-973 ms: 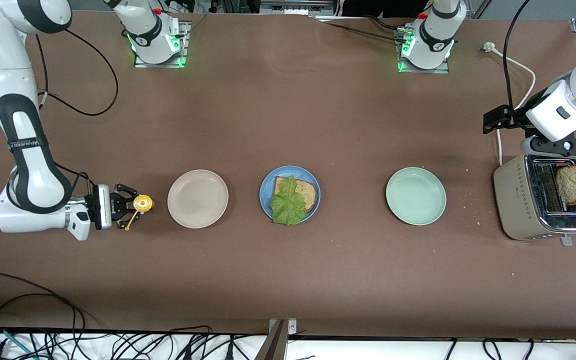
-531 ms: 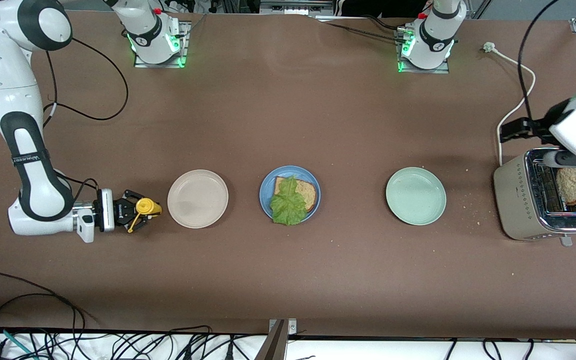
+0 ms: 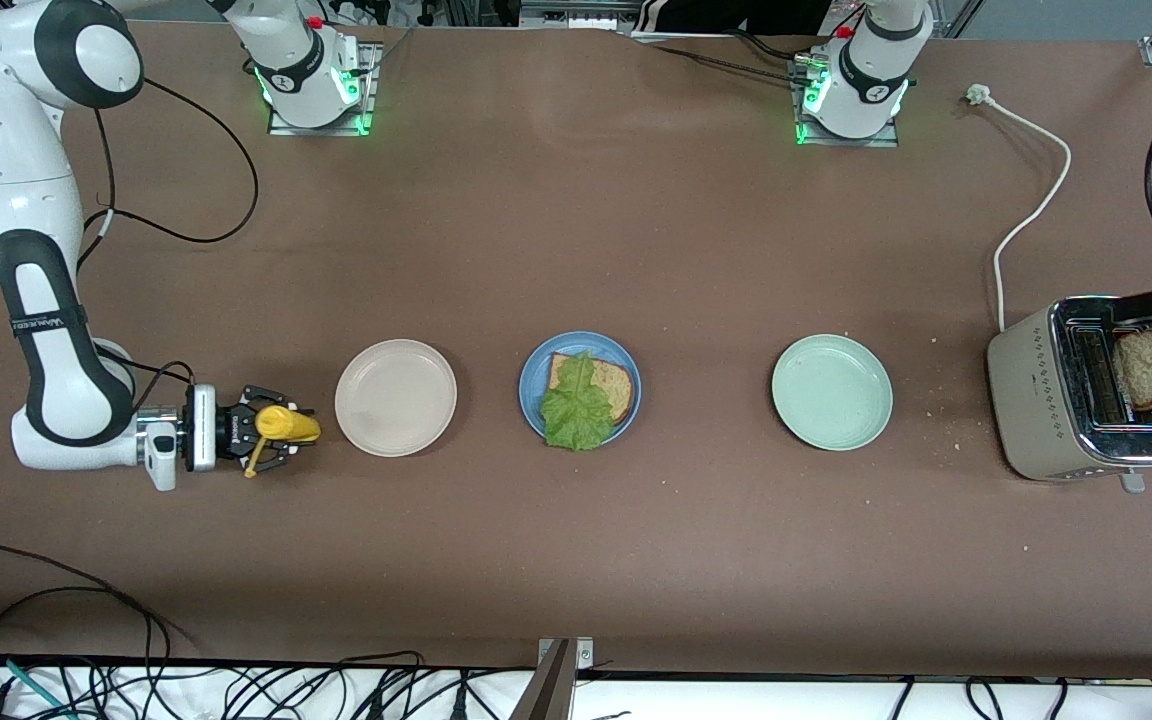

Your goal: Make sandwich in blue plate with both arms

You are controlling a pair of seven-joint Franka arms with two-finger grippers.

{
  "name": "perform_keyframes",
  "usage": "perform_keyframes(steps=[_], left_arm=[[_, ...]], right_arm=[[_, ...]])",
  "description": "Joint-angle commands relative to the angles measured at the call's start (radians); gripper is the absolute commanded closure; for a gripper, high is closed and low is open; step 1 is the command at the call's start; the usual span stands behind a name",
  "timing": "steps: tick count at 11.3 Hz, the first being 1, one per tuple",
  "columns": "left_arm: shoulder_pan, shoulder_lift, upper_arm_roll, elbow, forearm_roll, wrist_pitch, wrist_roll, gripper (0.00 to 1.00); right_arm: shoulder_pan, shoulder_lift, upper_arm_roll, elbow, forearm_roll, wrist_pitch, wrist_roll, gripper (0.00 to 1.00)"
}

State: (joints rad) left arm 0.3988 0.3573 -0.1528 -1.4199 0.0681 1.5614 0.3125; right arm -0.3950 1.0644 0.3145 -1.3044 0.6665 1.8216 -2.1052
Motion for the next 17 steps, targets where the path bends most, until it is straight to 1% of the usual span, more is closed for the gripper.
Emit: perform_keyframes(steps=[1, 2, 4, 5, 8, 9, 10, 11, 12, 13, 14, 15, 16, 17], left_arm=[[0.040, 0.124, -0.011, 0.061, 0.035, 0.127, 0.071, 0.00], [0.061, 0.140, -0.010, 0.059, 0.036, 0.150, 0.100, 0.00], [0.075, 0.141, -0.010, 0.062, 0.082, 0.151, 0.106, 0.00], [0.090, 0.140, -0.010, 0.062, 0.094, 0.151, 0.117, 0.00], [0.144, 0.176, -0.010, 0.061, 0.091, 0.164, 0.129, 0.00], [0.146, 0.192, -0.010, 0.061, 0.090, 0.169, 0.128, 0.00], [0.146, 0.199, -0.011, 0.056, 0.076, 0.170, 0.125, 0.02], [0.144, 0.207, -0.010, 0.053, 0.075, 0.167, 0.122, 0.12], [0.146, 0.207, -0.010, 0.052, 0.079, 0.160, 0.128, 0.36], [0.143, 0.207, -0.011, 0.055, 0.081, 0.146, 0.123, 0.56], [0.138, 0.207, -0.013, 0.055, 0.078, 0.143, 0.120, 0.70], [0.143, 0.207, -0.013, 0.053, 0.076, 0.137, 0.120, 0.87], [0.143, 0.206, -0.013, 0.055, 0.079, 0.134, 0.120, 0.96], [0.144, 0.206, -0.013, 0.064, 0.088, 0.115, 0.122, 1.00]], right_arm=[[-0.018, 0.026, 0.018, 0.033, 0.024, -0.015, -0.013, 0.00], [-0.018, 0.025, 0.018, 0.033, 0.022, -0.016, -0.013, 0.00], [-0.018, 0.017, 0.006, 0.034, 0.015, -0.039, -0.009, 0.00], [-0.018, 0.009, -0.020, 0.033, 0.005, -0.051, -0.009, 0.00], [-0.016, -0.046, -0.064, 0.033, -0.103, -0.074, -0.013, 0.00], [-0.016, -0.060, -0.086, 0.031, -0.113, -0.087, -0.015, 0.00], [-0.013, -0.079, -0.104, 0.031, -0.120, -0.094, -0.015, 0.00], [-0.007, -0.102, -0.112, 0.031, -0.139, -0.096, -0.012, 0.00], [-0.002, -0.125, -0.118, 0.031, -0.162, -0.102, -0.004, 0.00], [0.024, -0.147, -0.145, 0.031, -0.168, -0.123, 0.017, 0.00], [0.051, -0.174, -0.200, 0.030, -0.160, -0.133, 0.052, 0.00], [0.059, -0.197, -0.225, 0.022, -0.165, -0.133, 0.080, 0.00], [0.061, -0.222, -0.232, 0.019, -0.182, -0.133, 0.124, 0.00], [0.061, -0.242, -0.247, 0.016, -0.195, -0.134, 0.169, 0.00]])
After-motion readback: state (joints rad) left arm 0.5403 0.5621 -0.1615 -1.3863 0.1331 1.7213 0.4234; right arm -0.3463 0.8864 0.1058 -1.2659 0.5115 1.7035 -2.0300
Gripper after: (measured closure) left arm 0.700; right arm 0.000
